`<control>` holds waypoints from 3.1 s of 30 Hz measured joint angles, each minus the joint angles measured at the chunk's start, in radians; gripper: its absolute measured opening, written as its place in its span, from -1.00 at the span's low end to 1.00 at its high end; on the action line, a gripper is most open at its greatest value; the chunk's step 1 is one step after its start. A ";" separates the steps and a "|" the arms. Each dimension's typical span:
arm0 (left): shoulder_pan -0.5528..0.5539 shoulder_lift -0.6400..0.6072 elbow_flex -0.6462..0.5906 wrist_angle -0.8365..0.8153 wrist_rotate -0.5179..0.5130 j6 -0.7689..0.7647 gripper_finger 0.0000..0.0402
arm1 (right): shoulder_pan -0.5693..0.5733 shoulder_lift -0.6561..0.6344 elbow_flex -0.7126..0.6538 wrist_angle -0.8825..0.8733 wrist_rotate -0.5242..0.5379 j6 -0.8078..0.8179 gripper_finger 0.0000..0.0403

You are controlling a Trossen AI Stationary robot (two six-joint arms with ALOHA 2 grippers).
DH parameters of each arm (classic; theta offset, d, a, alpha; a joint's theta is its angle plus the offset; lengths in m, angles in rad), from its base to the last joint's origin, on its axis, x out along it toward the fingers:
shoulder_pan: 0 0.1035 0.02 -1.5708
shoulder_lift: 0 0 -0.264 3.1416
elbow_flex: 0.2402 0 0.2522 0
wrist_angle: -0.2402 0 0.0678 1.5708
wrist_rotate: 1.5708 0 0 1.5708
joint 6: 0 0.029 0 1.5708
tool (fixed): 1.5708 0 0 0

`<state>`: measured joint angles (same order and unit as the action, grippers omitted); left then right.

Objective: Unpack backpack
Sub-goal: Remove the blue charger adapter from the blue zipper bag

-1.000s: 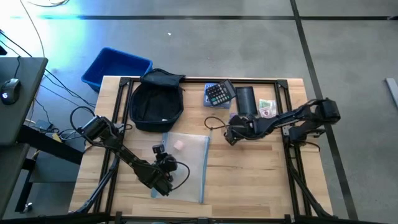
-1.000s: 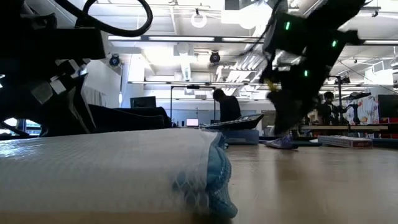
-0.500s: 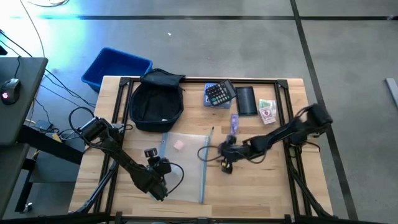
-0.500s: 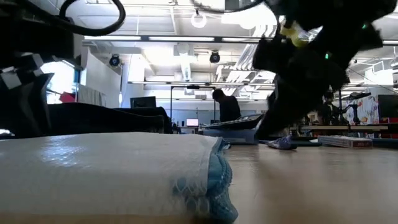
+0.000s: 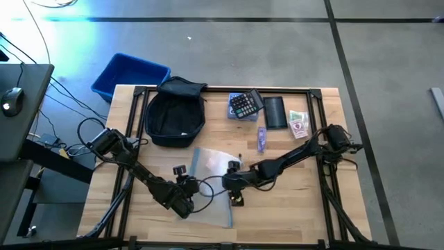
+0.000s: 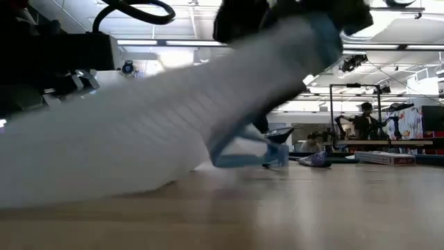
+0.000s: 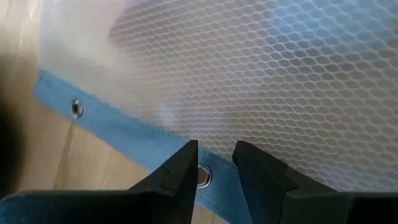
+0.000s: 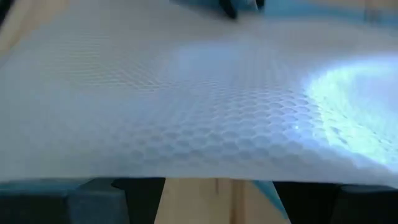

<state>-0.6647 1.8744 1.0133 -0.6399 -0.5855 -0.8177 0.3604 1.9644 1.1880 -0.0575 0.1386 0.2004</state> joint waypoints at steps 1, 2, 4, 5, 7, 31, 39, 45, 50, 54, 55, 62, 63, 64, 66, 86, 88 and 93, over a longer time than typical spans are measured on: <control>0.000 0.001 0.000 -0.001 -0.004 0.000 -0.53 | 0.008 0.000 0.005 0.008 0.023 -0.006 0.25; 0.000 0.002 0.001 0.000 -0.012 0.000 -0.53 | 0.015 0.000 0.006 0.021 0.043 -0.009 0.25; 0.000 0.003 0.001 0.001 -0.021 0.006 -0.53 | 0.023 0.000 0.006 0.047 0.054 -0.005 0.25; 0.000 0.003 0.001 0.003 -0.023 0.009 -0.53 | 0.024 0.003 0.006 0.064 0.055 0.000 0.25; 0.000 0.003 -0.001 0.009 -0.030 0.010 -0.53 | 0.023 0.019 0.007 0.117 0.057 0.000 0.25; 0.023 0.008 -0.004 0.166 -0.069 0.202 -0.53 | -0.047 0.198 0.008 0.377 -0.010 -0.047 0.25; 0.022 0.007 -0.004 0.164 -0.072 0.202 -0.53 | -0.059 0.216 0.007 0.378 -0.043 -0.048 -0.10; 0.019 0.004 0.000 0.092 -0.052 0.162 -0.53 | -0.060 0.211 0.060 0.226 -0.043 -0.053 -0.86; 0.002 0.004 0.001 -0.023 -0.059 0.086 -0.53 | -0.052 0.190 0.127 0.024 -0.021 -0.073 -0.96; -0.015 0.004 -0.001 -0.098 -0.072 0.037 -0.53 | -0.017 0.155 0.131 -0.066 -0.014 -0.096 -0.99; -0.019 0.004 -0.001 -0.117 -0.072 0.028 -0.53 | -0.006 0.141 0.131 -0.089 -0.004 -0.099 -1.00; -0.029 0.005 -0.003 -0.167 -0.077 -0.017 -0.53 | 0.086 0.092 0.131 -0.127 0.050 -0.161 -1.00; -0.029 0.005 -0.003 -0.169 -0.077 -0.021 -0.53 | 0.096 0.092 0.131 -0.128 0.047 -0.164 -1.00; -0.029 0.005 -0.003 -0.172 -0.078 -0.026 -0.53 | 0.104 0.092 0.131 -0.133 0.045 -0.165 -1.00; -0.029 0.005 -0.003 -0.178 -0.078 -0.033 -0.53 | 0.114 0.092 0.131 -0.138 0.046 -0.165 -1.00; -0.027 0.005 -0.003 -0.168 -0.082 -0.070 -0.53 | 0.139 0.124 0.133 -0.070 -0.129 0.228 -0.89; -0.027 0.005 -0.003 -0.168 -0.082 -0.070 -0.53 | 0.126 0.136 0.132 -0.066 -0.127 0.247 -0.89; -0.027 0.005 -0.003 -0.166 -0.081 -0.071 -0.53 | 0.097 0.168 0.132 0.077 0.041 0.213 -0.87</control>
<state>-0.6919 1.8793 1.0107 -0.8063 -0.6666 -0.8886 0.4576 2.1321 1.3205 0.0197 0.1791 0.4133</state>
